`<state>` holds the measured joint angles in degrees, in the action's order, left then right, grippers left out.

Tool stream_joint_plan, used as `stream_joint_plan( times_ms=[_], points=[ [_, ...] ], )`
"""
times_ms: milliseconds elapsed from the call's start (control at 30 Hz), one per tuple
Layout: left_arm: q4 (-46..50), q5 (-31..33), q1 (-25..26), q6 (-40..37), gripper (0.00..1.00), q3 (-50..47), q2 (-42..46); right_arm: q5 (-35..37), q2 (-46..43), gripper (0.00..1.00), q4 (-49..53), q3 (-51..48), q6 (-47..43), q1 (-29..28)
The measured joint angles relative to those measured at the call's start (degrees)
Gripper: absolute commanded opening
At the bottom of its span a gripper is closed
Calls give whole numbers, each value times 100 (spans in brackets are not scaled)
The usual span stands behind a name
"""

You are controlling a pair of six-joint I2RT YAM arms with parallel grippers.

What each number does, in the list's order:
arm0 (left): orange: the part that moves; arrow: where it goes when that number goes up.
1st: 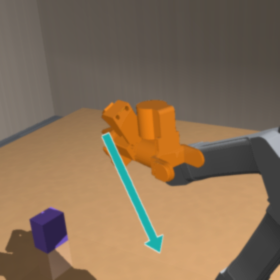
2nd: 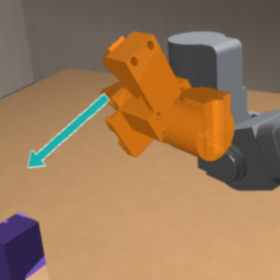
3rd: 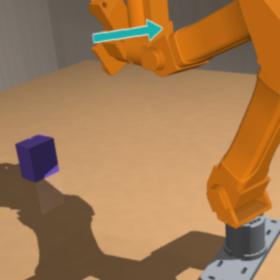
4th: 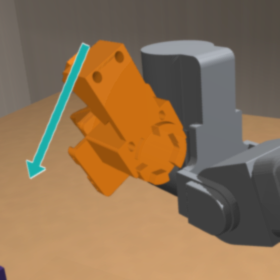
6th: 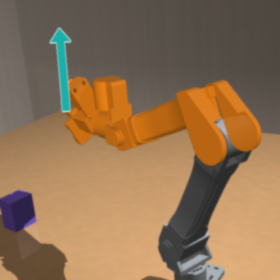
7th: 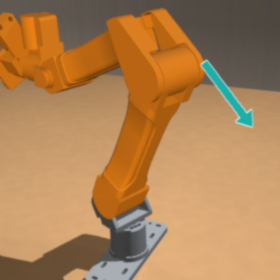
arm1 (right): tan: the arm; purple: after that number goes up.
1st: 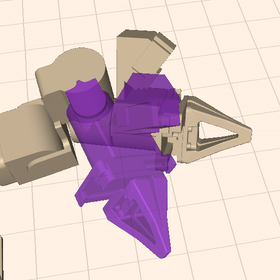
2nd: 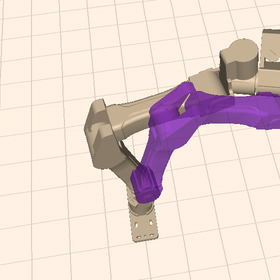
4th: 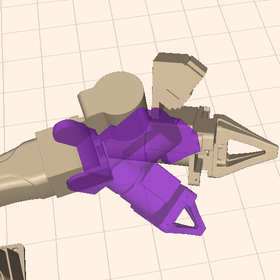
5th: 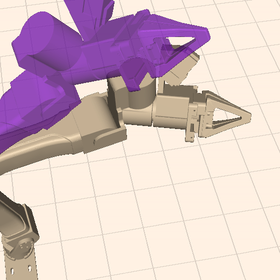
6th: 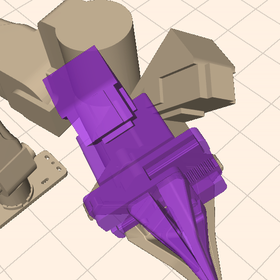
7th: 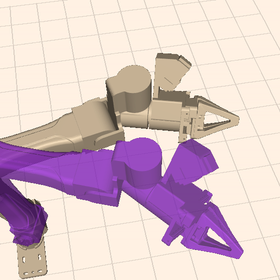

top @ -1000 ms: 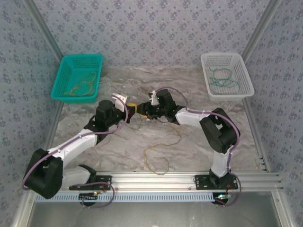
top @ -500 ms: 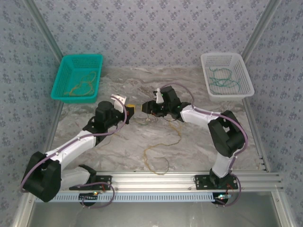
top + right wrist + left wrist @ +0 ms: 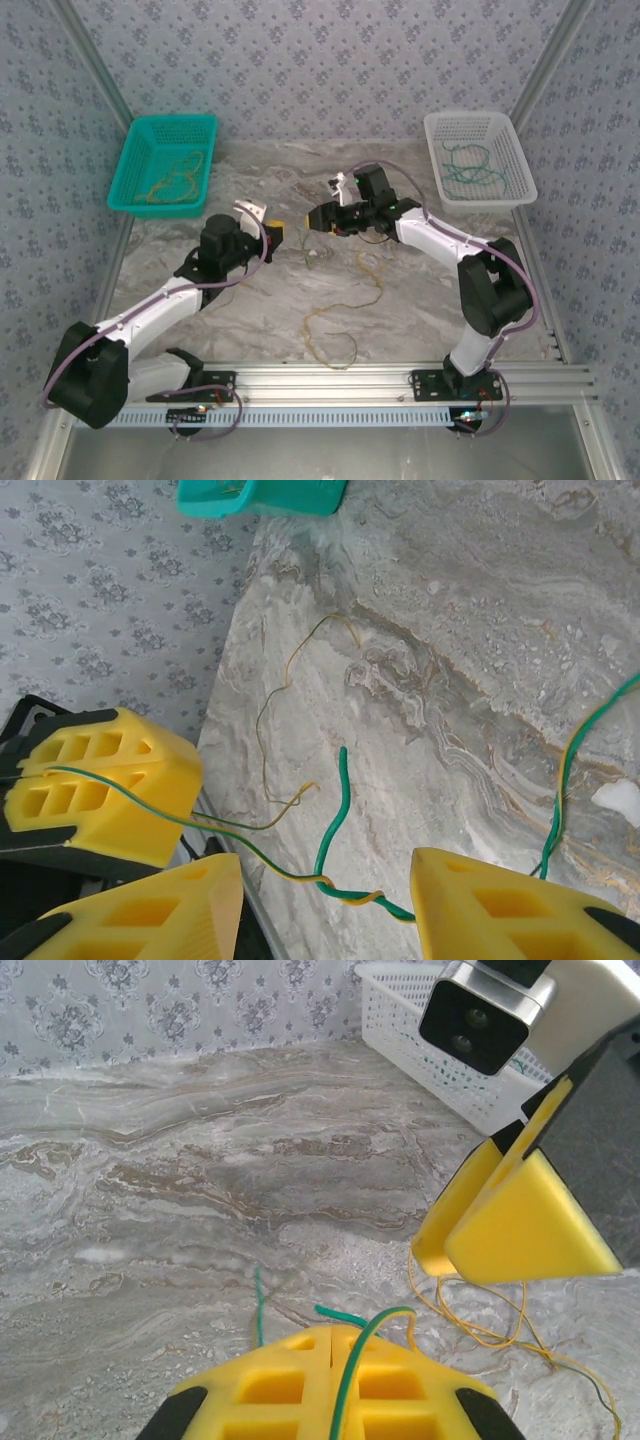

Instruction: Untangle the cables

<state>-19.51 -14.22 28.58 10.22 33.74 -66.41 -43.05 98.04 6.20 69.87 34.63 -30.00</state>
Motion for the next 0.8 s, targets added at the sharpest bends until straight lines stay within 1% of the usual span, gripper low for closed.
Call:
stream_joint_plan(
  times_ms=[133, 233, 400, 567, 700, 800],
  points=[
    [2, -20, 4, -118, 0, -61, 0, -39, 39, 49, -70, -2, 592, 90],
    [2, -17, 4, -170, 0, -94, 0, -98, 243, 49, -225, 0, 1082, 87],
    [0, -20, 4, -195, 0, -144, 0, -138, 610, 48, -573, -87, 1814, -90],
    [0, -17, 4, -210, 0, -162, 0, -138, 752, 46, -907, -96, 2138, -306],
    [-2, -20, 4, -221, 0, -181, 0, -138, 833, 36, -1040, -63, 2286, -389],
    [-7, -20, 4, -221, 0, -192, 0, -138, 942, 23, -1115, -20, 2356, -389]
  ],
)
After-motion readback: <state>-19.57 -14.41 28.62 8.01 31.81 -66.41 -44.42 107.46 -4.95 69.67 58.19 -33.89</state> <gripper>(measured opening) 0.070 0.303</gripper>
